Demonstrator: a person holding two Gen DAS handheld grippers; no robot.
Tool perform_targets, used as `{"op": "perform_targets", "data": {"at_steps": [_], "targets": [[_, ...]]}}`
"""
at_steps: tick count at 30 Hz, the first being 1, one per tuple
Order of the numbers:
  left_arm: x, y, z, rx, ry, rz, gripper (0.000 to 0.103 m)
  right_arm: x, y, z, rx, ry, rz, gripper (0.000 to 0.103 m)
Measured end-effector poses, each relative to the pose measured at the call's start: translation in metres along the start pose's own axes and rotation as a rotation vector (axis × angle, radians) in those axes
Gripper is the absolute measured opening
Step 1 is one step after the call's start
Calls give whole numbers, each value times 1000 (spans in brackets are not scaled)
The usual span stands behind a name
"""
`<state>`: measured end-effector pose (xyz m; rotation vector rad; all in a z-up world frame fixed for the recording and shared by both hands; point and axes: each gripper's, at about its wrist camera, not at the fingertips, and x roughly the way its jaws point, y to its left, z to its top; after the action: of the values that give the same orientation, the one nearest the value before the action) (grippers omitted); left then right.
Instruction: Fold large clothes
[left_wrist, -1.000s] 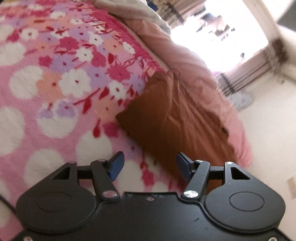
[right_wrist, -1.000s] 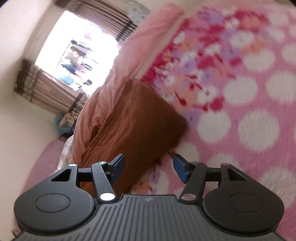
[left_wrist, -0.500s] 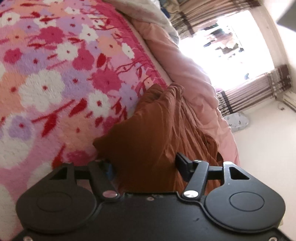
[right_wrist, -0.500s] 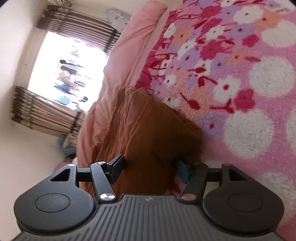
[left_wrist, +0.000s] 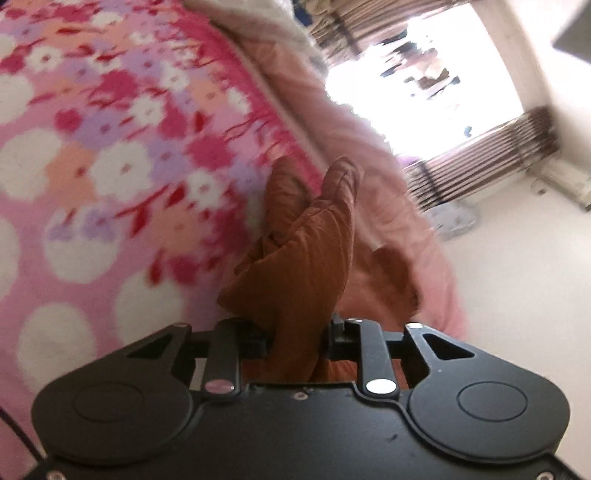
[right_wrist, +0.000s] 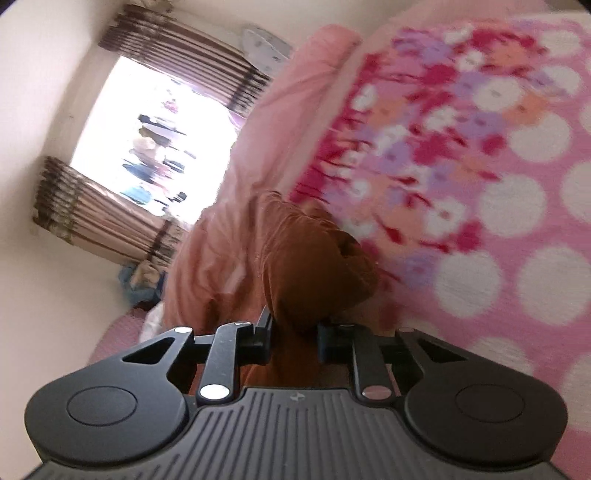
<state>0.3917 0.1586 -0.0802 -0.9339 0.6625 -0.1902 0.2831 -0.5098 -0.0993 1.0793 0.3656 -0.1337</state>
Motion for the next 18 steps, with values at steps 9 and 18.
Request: {"op": "perform_targets", "data": {"at_steps": [9, 18], "targets": [[-12, 11, 15, 65, 33, 49, 57, -11, -20, 1, -47, -14, -103, 65], [-61, -57, 1, 383, -161, 59, 56, -53, 70, -30, -593, -188, -175, 46]]}}
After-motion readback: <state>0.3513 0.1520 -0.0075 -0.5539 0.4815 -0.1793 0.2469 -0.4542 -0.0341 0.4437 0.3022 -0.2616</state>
